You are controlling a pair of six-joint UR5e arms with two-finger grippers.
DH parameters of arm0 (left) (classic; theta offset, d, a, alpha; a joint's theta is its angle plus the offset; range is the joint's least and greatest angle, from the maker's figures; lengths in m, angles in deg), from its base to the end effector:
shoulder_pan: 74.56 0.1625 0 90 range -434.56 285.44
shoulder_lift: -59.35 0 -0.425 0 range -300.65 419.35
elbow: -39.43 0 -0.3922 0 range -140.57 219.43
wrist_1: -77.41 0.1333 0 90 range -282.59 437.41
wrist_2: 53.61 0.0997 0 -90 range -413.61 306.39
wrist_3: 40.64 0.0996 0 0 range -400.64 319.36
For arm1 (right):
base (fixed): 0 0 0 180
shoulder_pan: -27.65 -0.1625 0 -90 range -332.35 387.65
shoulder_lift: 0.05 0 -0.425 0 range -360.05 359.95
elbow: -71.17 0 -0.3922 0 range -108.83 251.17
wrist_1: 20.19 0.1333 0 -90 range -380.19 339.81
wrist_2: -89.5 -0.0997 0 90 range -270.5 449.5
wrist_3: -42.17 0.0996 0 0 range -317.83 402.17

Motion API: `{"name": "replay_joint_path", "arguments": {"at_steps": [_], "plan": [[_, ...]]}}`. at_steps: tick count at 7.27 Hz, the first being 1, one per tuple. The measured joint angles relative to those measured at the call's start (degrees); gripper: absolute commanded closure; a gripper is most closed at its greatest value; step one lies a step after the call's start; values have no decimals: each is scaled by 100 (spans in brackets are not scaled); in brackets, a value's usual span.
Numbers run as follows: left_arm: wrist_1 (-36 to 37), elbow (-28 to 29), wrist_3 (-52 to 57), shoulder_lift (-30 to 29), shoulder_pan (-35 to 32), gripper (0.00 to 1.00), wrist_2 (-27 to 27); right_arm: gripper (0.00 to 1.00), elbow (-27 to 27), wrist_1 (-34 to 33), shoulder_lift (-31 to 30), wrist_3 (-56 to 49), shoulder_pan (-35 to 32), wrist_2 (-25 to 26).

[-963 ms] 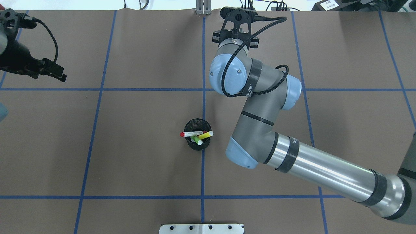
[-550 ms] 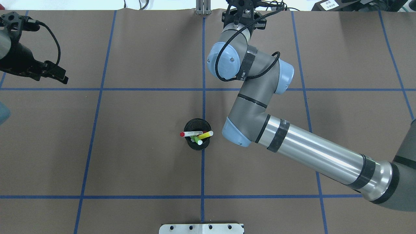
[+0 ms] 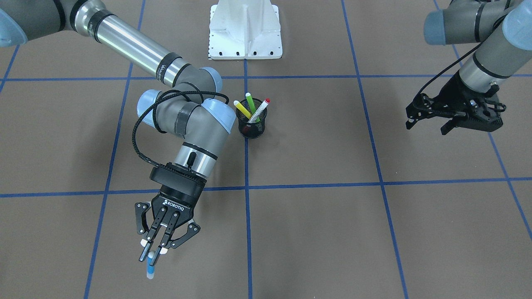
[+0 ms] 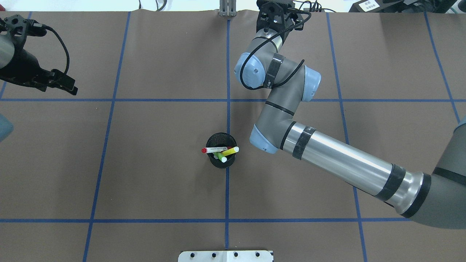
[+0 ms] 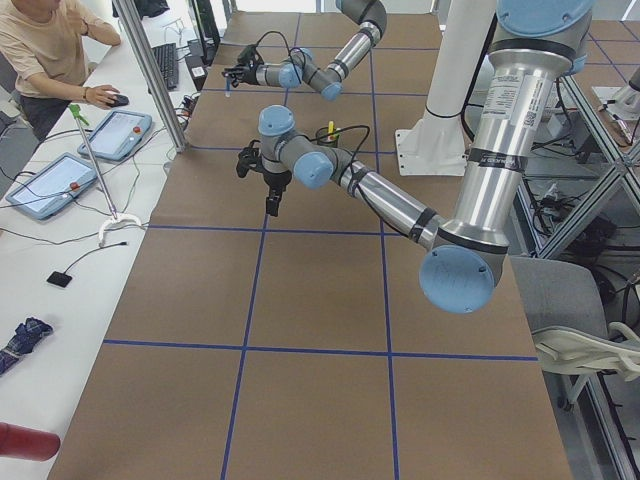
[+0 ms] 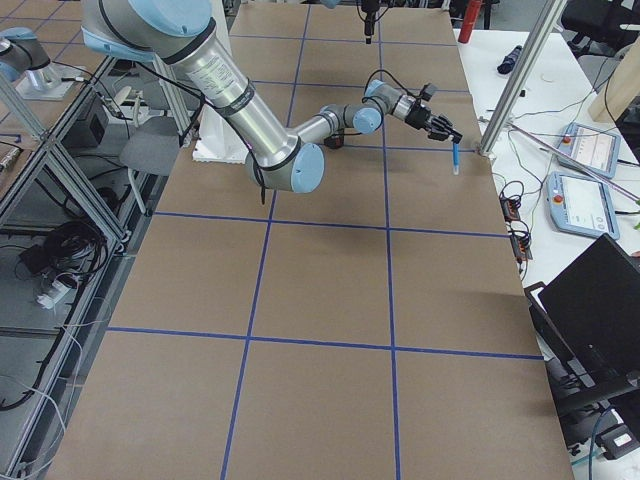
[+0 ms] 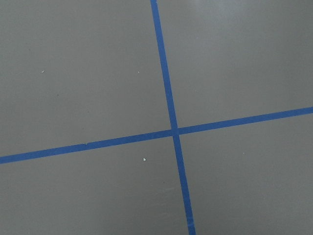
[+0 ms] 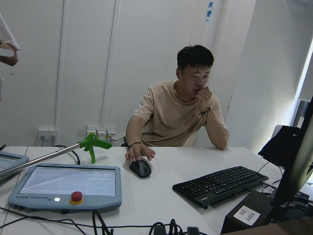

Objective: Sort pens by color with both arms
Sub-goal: 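Carry the blue marker farther from the robot with the right gripper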

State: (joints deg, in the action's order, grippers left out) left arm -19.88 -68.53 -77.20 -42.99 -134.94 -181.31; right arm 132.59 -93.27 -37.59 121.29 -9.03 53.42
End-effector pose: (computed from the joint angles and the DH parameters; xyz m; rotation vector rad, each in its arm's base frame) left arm 0.2121 -0.5196 0.3814 0.1830 0.8746 0.1028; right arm -0.5214 -0.6550 0.2419 1.1114 -0.2442 0.7362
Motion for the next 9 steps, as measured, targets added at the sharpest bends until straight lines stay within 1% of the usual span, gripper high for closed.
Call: {"name": "replay_joint_path", "arguments": {"at_steps": [1, 2, 3, 7, 9], "plan": [[0, 7, 4, -6, 0, 0, 0, 72, -121, 85, 17, 281, 50, 51], [0, 18, 12, -16, 0, 0, 0, 28, -164, 116, 6, 523, 113, 78], [0, 30, 16, -28, 0, 0, 0, 2, -177, 129, -17, 654, 182, 134], [0, 37, 16, -43, 0, 0, 0, 2, -102, 135, -53, 721, 326, 258], [2, 29, 8, -69, 0, 0, 0, 1, 173, 138, -138, 717, 334, 164]]}}
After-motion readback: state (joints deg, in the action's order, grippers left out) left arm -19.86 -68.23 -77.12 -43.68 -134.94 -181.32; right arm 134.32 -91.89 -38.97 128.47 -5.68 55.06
